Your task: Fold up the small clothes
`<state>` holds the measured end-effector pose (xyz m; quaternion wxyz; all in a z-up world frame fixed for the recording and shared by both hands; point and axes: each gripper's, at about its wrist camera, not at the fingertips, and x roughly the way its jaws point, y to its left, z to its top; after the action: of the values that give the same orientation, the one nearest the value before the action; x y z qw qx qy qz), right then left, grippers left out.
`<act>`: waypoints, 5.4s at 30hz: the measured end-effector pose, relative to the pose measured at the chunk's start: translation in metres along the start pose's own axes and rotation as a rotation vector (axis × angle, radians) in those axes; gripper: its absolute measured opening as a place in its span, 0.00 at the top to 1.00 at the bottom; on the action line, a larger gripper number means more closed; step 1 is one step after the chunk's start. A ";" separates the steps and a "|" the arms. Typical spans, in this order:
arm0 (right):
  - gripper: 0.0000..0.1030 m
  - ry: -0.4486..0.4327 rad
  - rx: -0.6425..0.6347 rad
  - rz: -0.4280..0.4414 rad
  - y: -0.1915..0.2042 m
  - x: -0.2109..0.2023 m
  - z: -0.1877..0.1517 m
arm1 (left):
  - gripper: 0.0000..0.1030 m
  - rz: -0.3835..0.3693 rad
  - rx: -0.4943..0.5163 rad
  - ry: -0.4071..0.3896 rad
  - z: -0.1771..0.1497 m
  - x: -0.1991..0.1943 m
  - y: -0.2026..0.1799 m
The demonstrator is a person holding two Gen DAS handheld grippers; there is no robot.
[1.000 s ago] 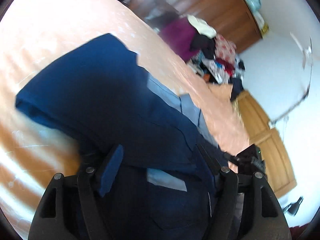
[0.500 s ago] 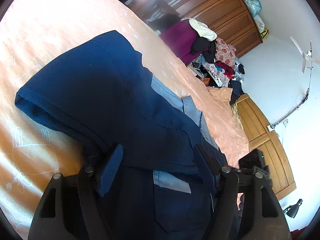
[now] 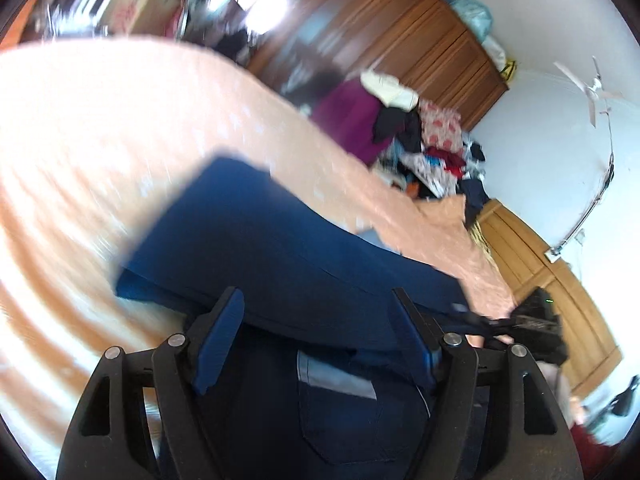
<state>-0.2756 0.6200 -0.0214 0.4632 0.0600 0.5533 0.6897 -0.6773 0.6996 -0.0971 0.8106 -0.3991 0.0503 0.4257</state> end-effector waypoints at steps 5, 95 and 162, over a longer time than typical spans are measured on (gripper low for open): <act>0.98 -0.078 0.029 -0.080 -0.028 -0.058 0.007 | 0.25 0.043 -0.048 -0.042 0.001 -0.007 0.015; 0.76 0.146 -0.202 -0.531 -0.098 -0.010 0.040 | 0.24 0.331 0.301 0.534 0.039 0.174 -0.011; 0.29 0.259 -0.005 -0.477 -0.046 -0.183 -0.284 | 0.29 -0.040 0.121 0.558 -0.118 -0.266 0.012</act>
<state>-0.3152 0.2874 -0.0884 0.5381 -0.1618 0.6049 0.5642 -0.8234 0.4496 -0.0717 0.7962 -0.4525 0.2886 0.2795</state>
